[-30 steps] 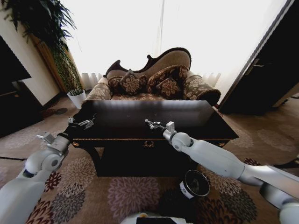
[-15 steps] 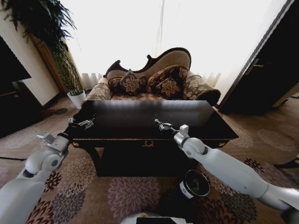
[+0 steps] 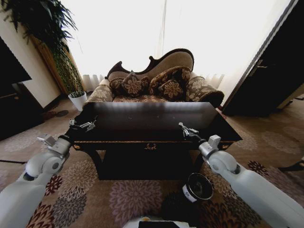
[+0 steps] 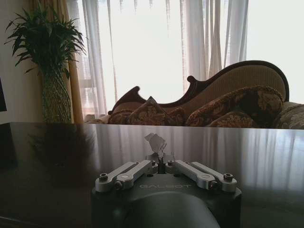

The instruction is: Move to the front of the table and place the trash on the table into the trash bin.

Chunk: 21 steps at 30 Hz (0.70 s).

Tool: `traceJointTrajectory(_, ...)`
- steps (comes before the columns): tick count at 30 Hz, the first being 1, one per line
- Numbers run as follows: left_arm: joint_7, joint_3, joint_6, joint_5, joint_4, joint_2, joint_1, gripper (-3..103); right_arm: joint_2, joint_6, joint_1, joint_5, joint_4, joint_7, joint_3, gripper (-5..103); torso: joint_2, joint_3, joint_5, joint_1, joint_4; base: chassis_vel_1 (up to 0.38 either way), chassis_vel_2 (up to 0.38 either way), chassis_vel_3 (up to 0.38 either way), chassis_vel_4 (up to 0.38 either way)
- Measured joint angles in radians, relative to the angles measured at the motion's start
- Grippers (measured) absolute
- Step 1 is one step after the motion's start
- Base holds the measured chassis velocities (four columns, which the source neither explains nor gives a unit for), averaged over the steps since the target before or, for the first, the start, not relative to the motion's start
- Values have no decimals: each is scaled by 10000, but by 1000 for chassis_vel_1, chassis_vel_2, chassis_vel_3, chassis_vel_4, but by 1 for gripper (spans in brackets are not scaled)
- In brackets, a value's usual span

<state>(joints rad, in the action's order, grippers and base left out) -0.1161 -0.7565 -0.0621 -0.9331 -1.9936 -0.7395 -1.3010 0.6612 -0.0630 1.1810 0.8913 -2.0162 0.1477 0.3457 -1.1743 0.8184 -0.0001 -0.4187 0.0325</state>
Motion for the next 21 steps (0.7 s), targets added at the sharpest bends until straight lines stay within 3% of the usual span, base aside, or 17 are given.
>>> traceJointTrajectory(7,-2,0,0,0,0,0,0,100,1494,64,1693,-40,-197,70,1972,2,0,0,1,0,-1,0,0,0,0)
traceJointTrajectory(16,-1,0,0,0,0,0,0,100,2877,616,3443,-729,-325,-493,4250,2,0,1,-2,1,-1,0,0,0,0)
traceJointTrajectory(21,-2,0,0,0,0,0,0,100,3536,1048,4399,-1231,-374,-911,4869,2,0,0,-1,0,0,0,0,0,0)
